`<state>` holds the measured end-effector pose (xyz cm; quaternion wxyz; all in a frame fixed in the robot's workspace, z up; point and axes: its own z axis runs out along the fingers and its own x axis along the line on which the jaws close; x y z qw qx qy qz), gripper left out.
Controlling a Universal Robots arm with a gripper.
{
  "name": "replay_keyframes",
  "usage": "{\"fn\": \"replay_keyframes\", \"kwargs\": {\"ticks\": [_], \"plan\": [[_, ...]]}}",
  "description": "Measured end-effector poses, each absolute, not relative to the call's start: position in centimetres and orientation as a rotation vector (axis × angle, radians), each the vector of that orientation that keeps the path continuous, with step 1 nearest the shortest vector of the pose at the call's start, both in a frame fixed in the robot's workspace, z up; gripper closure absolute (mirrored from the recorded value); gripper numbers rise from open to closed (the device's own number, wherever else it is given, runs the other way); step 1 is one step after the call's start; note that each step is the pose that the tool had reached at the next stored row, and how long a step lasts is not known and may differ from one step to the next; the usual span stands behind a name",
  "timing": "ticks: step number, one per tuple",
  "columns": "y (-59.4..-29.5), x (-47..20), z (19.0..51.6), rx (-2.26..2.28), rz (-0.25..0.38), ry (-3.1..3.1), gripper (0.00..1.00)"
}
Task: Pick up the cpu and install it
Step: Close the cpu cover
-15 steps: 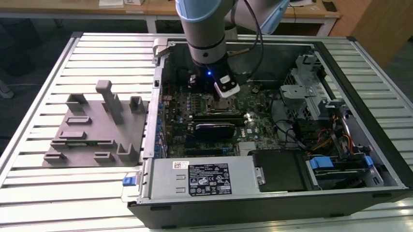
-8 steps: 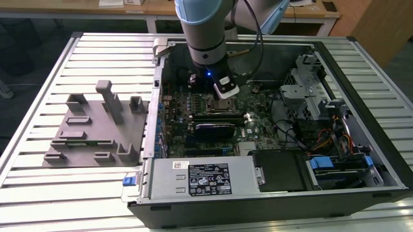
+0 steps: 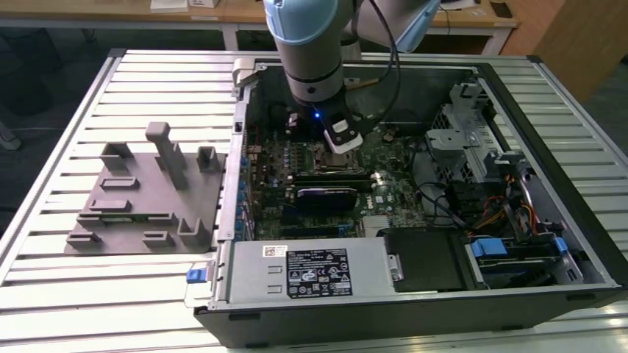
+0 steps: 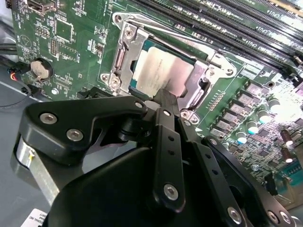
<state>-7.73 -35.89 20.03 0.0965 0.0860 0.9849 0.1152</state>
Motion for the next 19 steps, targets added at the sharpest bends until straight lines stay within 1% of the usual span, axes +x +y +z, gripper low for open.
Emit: {"fn": "replay_keyframes", "kwargs": {"ticks": [19], "plan": [[-36.32,-8.43,19.84,0.277,0.341,2.89,0.89]]}}
